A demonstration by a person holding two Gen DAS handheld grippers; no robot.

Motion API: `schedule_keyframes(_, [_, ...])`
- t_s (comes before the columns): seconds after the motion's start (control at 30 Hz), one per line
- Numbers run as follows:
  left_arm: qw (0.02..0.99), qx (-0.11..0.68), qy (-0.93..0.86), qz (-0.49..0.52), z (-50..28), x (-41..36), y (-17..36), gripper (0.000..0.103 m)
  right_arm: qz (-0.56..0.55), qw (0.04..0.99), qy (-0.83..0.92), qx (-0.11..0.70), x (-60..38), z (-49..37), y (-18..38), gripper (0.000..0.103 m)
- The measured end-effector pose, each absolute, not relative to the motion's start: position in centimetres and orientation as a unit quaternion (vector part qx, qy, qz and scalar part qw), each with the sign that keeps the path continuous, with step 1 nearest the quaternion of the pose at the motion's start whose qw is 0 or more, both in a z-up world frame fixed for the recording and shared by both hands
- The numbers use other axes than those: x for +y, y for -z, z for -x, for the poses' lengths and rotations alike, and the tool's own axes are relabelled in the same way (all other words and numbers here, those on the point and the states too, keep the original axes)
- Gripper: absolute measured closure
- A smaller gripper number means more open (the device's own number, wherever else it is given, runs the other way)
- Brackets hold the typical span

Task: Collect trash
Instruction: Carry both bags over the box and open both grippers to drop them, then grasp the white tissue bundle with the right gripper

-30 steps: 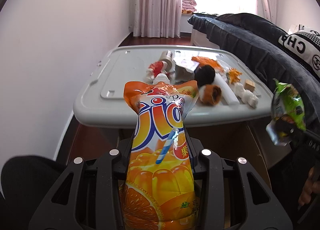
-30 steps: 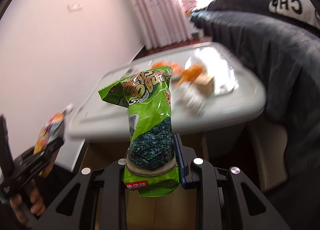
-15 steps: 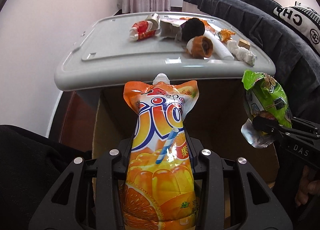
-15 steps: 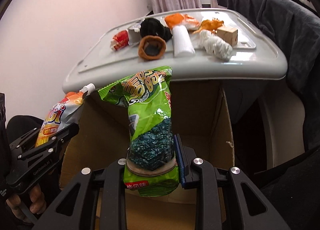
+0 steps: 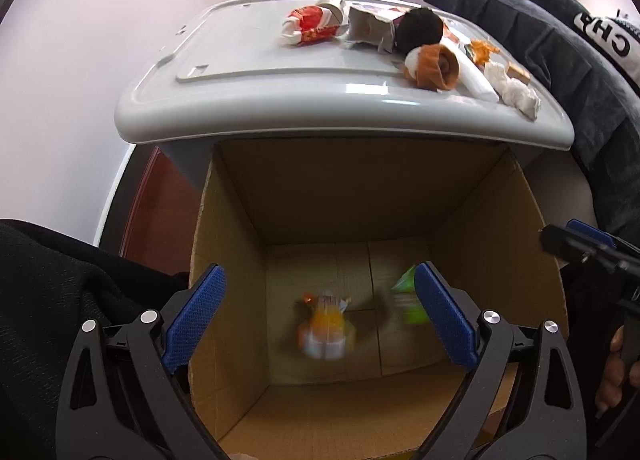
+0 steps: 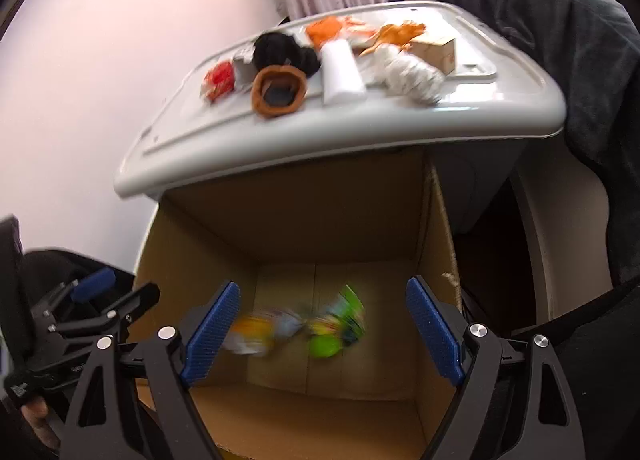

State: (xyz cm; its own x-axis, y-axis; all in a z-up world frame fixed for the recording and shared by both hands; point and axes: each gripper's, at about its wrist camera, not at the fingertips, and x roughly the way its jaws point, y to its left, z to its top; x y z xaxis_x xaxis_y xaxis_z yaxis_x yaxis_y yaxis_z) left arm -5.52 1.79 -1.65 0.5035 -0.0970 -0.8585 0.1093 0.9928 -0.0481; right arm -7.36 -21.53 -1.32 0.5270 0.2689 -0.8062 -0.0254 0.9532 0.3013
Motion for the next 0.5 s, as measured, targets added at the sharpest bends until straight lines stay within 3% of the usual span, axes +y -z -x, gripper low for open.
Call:
schedule_keyframes(0.3, [0.877, 0.473, 0.081, 0.005, 4.8, 1.0, 0.1, 0.011, -0.103, 0.891, -0.053, 0.439, -24.6, 3.5, -2.3, 0.024])
schedule_keyframes(0.5, [0.881, 0.467, 0.077, 0.006, 2.9, -0.6, -1.3, 0.011, -0.085, 0.895, -0.033, 0.437, -26.6, -2.9, -3.7, 0.042])
